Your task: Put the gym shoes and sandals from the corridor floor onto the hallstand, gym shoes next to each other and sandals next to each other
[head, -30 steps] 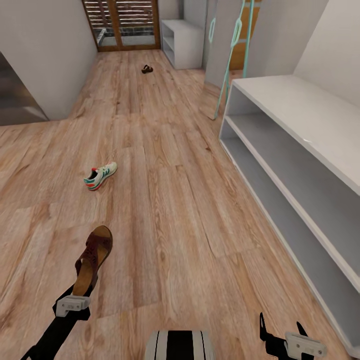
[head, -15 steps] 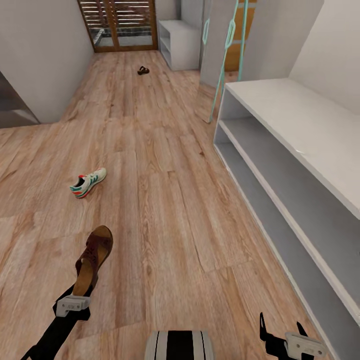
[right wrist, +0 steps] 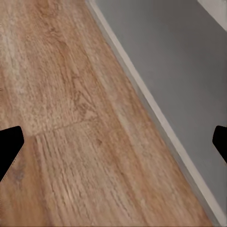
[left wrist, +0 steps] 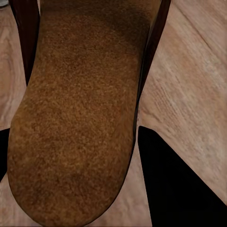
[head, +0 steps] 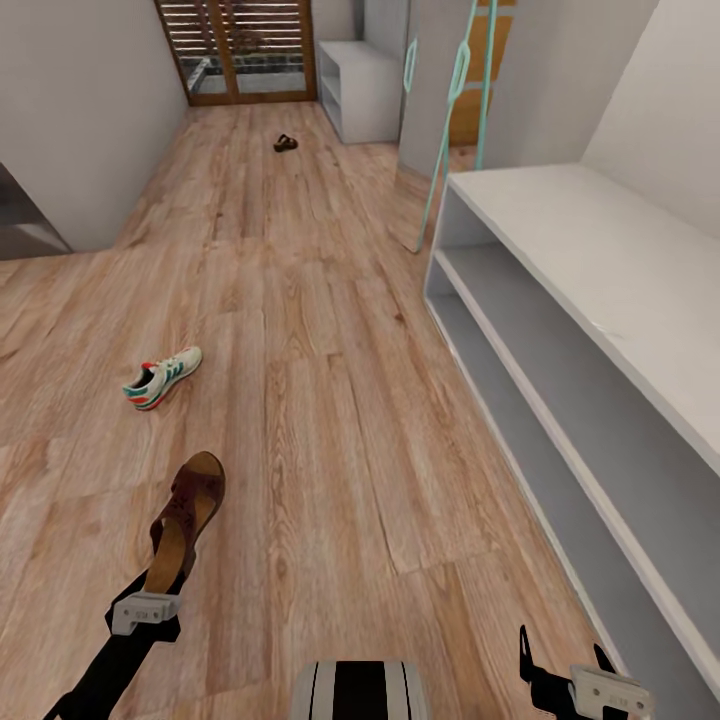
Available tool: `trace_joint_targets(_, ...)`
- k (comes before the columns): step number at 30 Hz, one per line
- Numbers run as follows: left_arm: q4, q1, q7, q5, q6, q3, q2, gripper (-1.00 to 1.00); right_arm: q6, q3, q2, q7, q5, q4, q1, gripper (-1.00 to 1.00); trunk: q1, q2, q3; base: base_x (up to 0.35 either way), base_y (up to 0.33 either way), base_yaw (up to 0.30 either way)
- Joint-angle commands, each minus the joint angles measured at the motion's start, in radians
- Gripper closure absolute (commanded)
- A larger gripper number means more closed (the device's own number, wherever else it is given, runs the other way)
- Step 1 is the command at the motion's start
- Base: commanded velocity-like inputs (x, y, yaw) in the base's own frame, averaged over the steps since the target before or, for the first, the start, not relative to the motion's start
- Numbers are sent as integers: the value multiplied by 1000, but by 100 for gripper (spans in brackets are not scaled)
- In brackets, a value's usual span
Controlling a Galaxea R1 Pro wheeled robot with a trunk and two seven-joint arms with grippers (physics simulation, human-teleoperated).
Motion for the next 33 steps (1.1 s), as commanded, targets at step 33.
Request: trace_joint_targets(33, 11, 0, 3, -3, -13, -1, 0, 100, 0, 0, 1, -1, 0, 0, 0, -100, 0, 0, 0, 35, -4, 209)
